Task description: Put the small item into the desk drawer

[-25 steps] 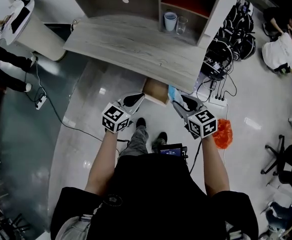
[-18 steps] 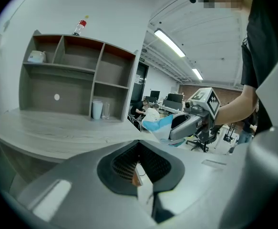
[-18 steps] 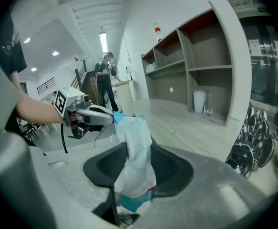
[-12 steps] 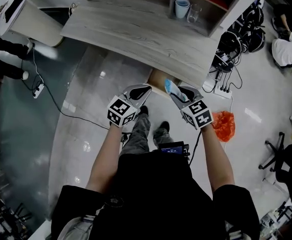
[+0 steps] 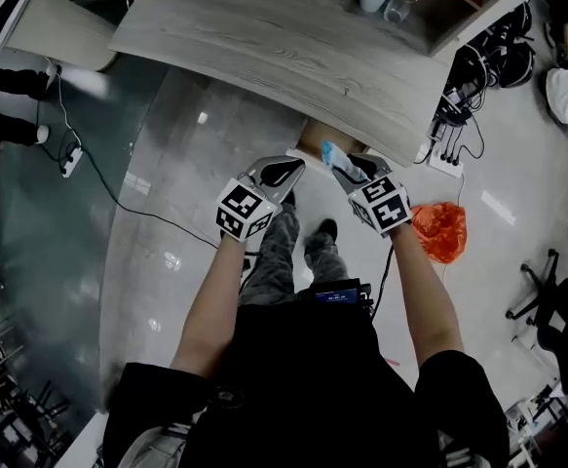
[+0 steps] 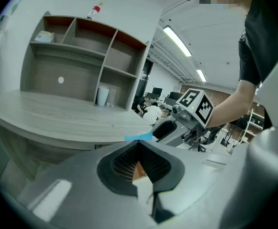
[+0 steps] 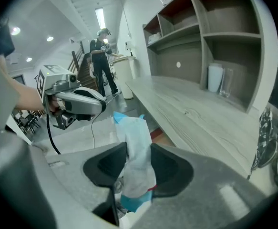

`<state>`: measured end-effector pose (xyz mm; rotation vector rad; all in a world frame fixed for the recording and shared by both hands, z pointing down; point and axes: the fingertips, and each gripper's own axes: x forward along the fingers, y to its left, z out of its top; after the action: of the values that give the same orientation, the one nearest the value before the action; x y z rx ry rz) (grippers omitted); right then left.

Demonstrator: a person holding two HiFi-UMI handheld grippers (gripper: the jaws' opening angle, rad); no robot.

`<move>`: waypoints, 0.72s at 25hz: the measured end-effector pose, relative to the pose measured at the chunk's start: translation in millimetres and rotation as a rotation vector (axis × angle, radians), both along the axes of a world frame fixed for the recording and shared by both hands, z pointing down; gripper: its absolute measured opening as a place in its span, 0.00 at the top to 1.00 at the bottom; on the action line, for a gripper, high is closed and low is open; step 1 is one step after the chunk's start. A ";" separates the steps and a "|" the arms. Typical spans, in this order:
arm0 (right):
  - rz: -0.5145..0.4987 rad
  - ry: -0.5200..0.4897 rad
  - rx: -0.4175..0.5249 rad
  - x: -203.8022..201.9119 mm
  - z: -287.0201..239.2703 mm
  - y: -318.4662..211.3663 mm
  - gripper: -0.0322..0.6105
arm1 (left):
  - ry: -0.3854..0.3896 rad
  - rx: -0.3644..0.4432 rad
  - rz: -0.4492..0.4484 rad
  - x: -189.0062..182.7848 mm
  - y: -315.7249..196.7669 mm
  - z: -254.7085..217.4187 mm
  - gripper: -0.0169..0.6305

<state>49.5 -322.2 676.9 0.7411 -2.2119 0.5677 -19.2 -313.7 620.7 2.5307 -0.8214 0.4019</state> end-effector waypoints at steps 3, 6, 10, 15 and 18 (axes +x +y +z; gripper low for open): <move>0.006 0.016 -0.020 -4.4 17.8 -5.8 0.69 | 0.001 -0.017 -0.003 -2.1 -1.3 13.5 0.97; 0.015 0.030 -0.041 -8.7 35.2 -12.6 0.69 | 0.003 -0.031 -0.004 -5.4 -3.6 25.5 0.97; 0.030 0.057 -0.067 -12.2 53.3 -16.4 0.69 | 0.002 -0.047 -0.004 -9.6 -3.1 35.4 0.97; 0.032 0.083 -0.101 -18.7 78.6 -20.5 0.69 | 0.005 -0.064 -0.005 -14.3 -5.8 49.7 0.97; 0.031 0.103 -0.114 -18.6 93.0 -26.5 0.69 | 0.005 -0.073 0.000 -12.7 -9.3 58.4 0.97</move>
<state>30.9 -348.7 769.9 0.7302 -2.0590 0.6511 -31.9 -323.0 679.1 2.4635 -0.7910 0.4176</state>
